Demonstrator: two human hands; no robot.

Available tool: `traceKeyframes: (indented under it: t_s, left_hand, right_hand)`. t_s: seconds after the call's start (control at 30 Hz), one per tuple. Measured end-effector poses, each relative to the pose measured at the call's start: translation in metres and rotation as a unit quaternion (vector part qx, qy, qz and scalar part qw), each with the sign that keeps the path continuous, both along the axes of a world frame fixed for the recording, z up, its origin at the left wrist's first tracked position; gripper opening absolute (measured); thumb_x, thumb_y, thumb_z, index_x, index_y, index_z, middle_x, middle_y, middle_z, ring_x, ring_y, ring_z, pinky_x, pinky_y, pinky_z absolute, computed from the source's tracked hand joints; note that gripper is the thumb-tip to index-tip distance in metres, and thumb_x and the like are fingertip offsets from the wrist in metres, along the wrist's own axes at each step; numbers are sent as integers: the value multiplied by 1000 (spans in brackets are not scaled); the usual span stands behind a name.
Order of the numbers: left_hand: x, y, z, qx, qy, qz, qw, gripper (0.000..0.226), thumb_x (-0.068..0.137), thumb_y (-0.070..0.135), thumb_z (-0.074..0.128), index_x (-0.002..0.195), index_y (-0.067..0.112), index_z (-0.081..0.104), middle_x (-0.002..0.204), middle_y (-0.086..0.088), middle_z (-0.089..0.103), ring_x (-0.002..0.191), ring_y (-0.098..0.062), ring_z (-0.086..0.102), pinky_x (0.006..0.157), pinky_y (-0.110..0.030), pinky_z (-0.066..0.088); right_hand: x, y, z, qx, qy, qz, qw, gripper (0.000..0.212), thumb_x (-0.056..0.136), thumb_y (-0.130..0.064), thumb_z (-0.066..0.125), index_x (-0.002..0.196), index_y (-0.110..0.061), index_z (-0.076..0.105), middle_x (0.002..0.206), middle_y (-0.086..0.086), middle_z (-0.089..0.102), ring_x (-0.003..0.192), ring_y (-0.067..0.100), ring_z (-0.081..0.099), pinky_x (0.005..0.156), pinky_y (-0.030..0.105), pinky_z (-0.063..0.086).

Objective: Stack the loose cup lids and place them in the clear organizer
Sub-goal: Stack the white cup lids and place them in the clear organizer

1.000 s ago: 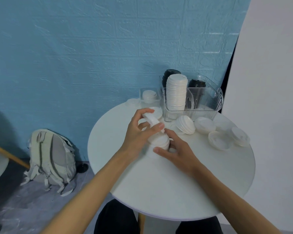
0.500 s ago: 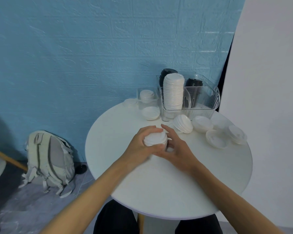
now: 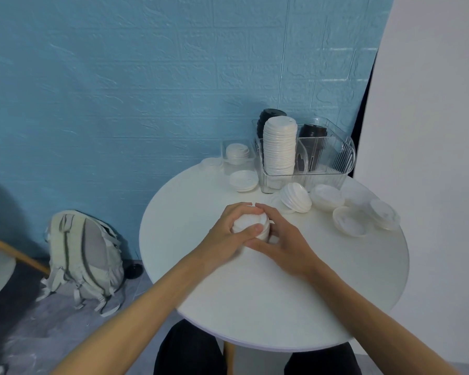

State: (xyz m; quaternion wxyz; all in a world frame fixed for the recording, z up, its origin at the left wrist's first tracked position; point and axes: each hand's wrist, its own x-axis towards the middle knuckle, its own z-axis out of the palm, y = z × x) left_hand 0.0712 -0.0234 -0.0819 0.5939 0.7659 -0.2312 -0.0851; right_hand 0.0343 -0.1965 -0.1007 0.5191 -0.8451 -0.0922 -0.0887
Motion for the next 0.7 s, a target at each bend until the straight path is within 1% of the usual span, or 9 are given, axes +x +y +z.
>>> traceKeyframes:
  t_s: [0.1, 0.2, 0.27, 0.3, 0.4, 0.47, 0.57, 0.63, 0.7]
  left_hand:
    - [-1, 1, 1, -26, 30, -14, 999, 40, 81, 46, 73, 121, 44, 67, 138, 16, 52, 130, 0, 50, 111, -31, 41]
    - [7, 2, 4, -106, 87, -41, 990, 57, 79, 28, 79, 131, 42, 60, 133, -3, 61, 124, -20, 61, 107, -37, 49]
    - [20, -1, 7, -172, 136, -12, 976, 61, 76, 25, 79, 132, 41, 60, 127, -11, 61, 115, -24, 65, 104, -41, 49]
    - [29, -3, 7, -179, 135, 23, 974, 60, 74, 28, 79, 130, 41, 61, 124, -11, 60, 110, -23, 65, 102, -40, 50]
    - [63, -11, 5, -96, 34, 162, 982, 71, 63, 46, 84, 127, 49, 53, 121, -3, 54, 111, -22, 58, 100, -37, 50]
    - [84, -18, 3, -23, -7, 213, 977, 90, 56, 62, 84, 134, 55, 39, 125, 4, 49, 120, -22, 51, 107, -44, 45]
    - [109, -31, 3, 81, -26, 230, 969, 112, 52, 69, 84, 146, 50, 25, 146, -1, 43, 136, -25, 40, 115, -50, 33]
    - [120, -36, 2, 125, -36, 225, 966, 118, 55, 68, 87, 150, 46, 21, 153, -5, 40, 141, -28, 37, 115, -48, 31]
    - [129, -39, 0, 145, -40, 214, 965, 119, 60, 66, 89, 154, 44, 19, 155, -5, 42, 141, -30, 39, 115, -48, 29]
  right_hand:
    - [0, 1, 1, 2, -2, -1, 1000, 77, 73, -70, 76, 139, -44, 46, 128, -14, 66, 118, 11, 64, 103, 47, 52]
    - [0, 1, 2, 7, 4, -4, 1000, 69, 75, -64, 77, 135, -49, 47, 129, -17, 65, 120, 7, 63, 104, 45, 51]
    - [1, 0, 1, 7, 10, -6, 1000, 75, 73, -68, 77, 138, -48, 46, 132, -19, 63, 121, 5, 61, 106, 43, 50]
    - [2, 0, 0, 8, 12, -7, 1000, 80, 71, -71, 77, 140, -45, 45, 133, -19, 62, 122, 4, 60, 107, 43, 50]
    - [3, -1, -2, 10, 20, -9, 1000, 80, 70, -69, 78, 139, -45, 45, 134, -21, 61, 124, 2, 59, 108, 40, 49]
    - [2, -1, -1, 10, 22, -11, 1000, 75, 71, -67, 78, 136, -50, 45, 132, -23, 61, 123, 2, 58, 108, 40, 49]
    - [2, -2, -1, 6, 24, -11, 1000, 70, 71, -65, 78, 132, -53, 45, 131, -24, 61, 123, 1, 58, 108, 39, 49]
    - [2, -2, 0, 7, 25, -9, 1000, 68, 72, -63, 78, 131, -52, 46, 131, -24, 61, 122, 2, 59, 107, 39, 49]
    - [3, -2, -1, 11, 25, -8, 1000, 70, 72, -62, 79, 133, -50, 47, 131, -23, 62, 122, 2, 59, 107, 39, 49]
